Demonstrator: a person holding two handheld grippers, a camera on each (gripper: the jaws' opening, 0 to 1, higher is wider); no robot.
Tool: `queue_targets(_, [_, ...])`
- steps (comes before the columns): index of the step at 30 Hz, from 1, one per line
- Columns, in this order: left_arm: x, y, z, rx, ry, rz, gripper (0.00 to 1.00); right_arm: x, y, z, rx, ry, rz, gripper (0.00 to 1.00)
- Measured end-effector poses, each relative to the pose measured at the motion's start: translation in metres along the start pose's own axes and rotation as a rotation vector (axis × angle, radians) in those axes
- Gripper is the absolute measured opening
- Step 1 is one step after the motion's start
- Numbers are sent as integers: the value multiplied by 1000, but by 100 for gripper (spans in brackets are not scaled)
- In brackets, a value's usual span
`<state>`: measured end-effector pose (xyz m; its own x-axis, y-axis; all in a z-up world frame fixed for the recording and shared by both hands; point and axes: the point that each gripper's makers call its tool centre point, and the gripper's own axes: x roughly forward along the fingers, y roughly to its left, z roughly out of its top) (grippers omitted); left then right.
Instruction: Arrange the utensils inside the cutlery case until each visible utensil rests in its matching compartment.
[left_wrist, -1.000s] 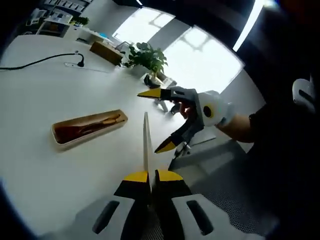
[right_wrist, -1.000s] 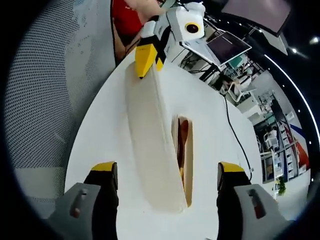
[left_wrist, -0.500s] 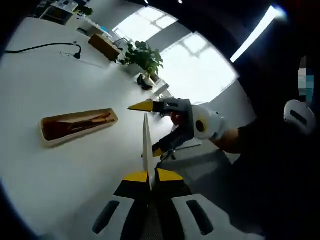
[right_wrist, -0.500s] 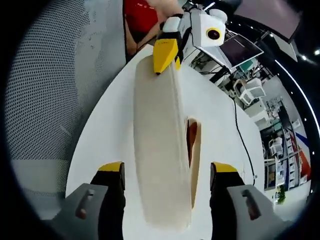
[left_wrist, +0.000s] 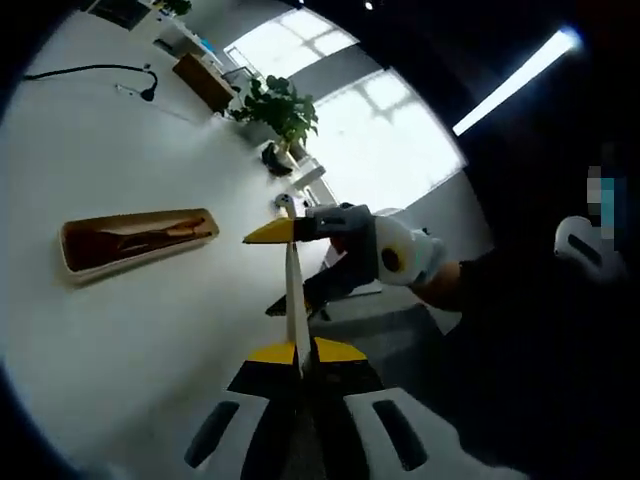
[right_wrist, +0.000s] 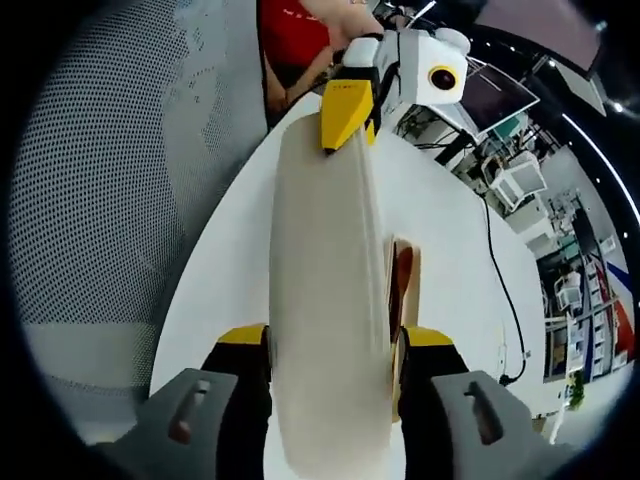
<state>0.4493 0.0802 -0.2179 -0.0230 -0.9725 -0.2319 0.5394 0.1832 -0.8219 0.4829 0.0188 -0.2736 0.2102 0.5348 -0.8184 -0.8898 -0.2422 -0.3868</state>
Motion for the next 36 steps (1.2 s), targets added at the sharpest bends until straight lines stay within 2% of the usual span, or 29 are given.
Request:
queue_targets(2, [-1,2,-2,-1,8,3,4,0,0,1,1,3,-16,44])
queue_targets(3, [-1,2,-3,-2,10,4,4,1,8,2,34,8,32,43])
queue_targets(5, [-2,4,-2,-6,-10,9,4,1,11,1,45,5,51,41])
queue_targets(6, [-2,0,-1,-45,-27,-17,5,1,11,1,47,-1,52,40])
queue_targets(7, [-3,1,-1,-44,-36,-16,5,0,11,1,56,-10,58,39])
queue_targets(8, [-3,0,-1,-6,-49,-23,6,-1,13,2,71,-19,70,37])
queue_targets(9, [-4,0,0,10,-57,-25,8,-2,16,2,105,-31,92,31])
queue_targets(10, [-4,-7,-1,1,-64,-72,11,-3,16,1,150,-31,97,16])
queue_targets(11, [-4,-13,-6,6,-39,-99,15,-8,31,0,156,-20,193,3])
queue_targets(12, [-4,-13,-4,8,-51,-97,1,-4,17,-4,77,-25,119,2])
queue_targets(13, [-9,-2,-6,-8,-45,-60,1,-2,19,-6,106,-27,98,1])
queue_targets(14, [-11,-2,-1,13,-65,-81,0,1,24,-12,98,9,125,1])
queue_targets(15, [-13,7,3,46,-91,-37,0,3,23,-12,142,7,122,1])
queue_targets(16, [-13,9,-1,35,-61,-36,0,6,29,-10,167,-8,155,1])
queue_targets(17, [-14,14,-1,33,-58,-17,0,6,30,-11,173,-5,164,1])
queue_targets(19, [-15,14,-2,45,-46,-21,0,6,24,-12,167,-3,146,1])
queue_targets(20, [-15,13,-1,71,-53,-22,1,5,26,-13,181,-5,168,0])
queue_targets(22, [-19,24,2,220,-52,50,3,3,23,-15,177,-8,163,0])
queue_targets(23, [-20,30,1,316,-26,109,13,2,23,-19,167,1,168,0])
queue_targets(24, [-20,32,-4,333,1,131,20,1,22,-21,183,9,170,0])
queue_targets(25, [-18,30,-11,357,42,128,24,0,21,-21,192,5,172,0])
queue_targets(26, [-18,29,-13,381,56,120,23,-1,21,-21,195,-2,173,0])
queue_targets(29, [-14,37,-14,603,108,185,30,-2,20,-18,223,-19,193,0])
queue_targets(30, [-12,38,-14,631,116,194,31,-2,20,-16,232,-34,198,0])
queue_targets(32, [-10,40,-17,678,154,202,29,-3,20,-10,258,-64,218,0])
queue_targets(33, [-9,40,-17,718,162,207,25,-4,22,-9,269,-69,231,0])
queue_targets(34, [-8,41,-15,792,179,224,20,-4,23,-8,279,-72,248,0])
queue_targets(35, [-6,40,-14,813,183,229,15,-4,24,-8,282,-73,254,0])
queue_targets(36, [-4,37,-15,791,187,227,10,-4,23,-8,280,-73,252,1])
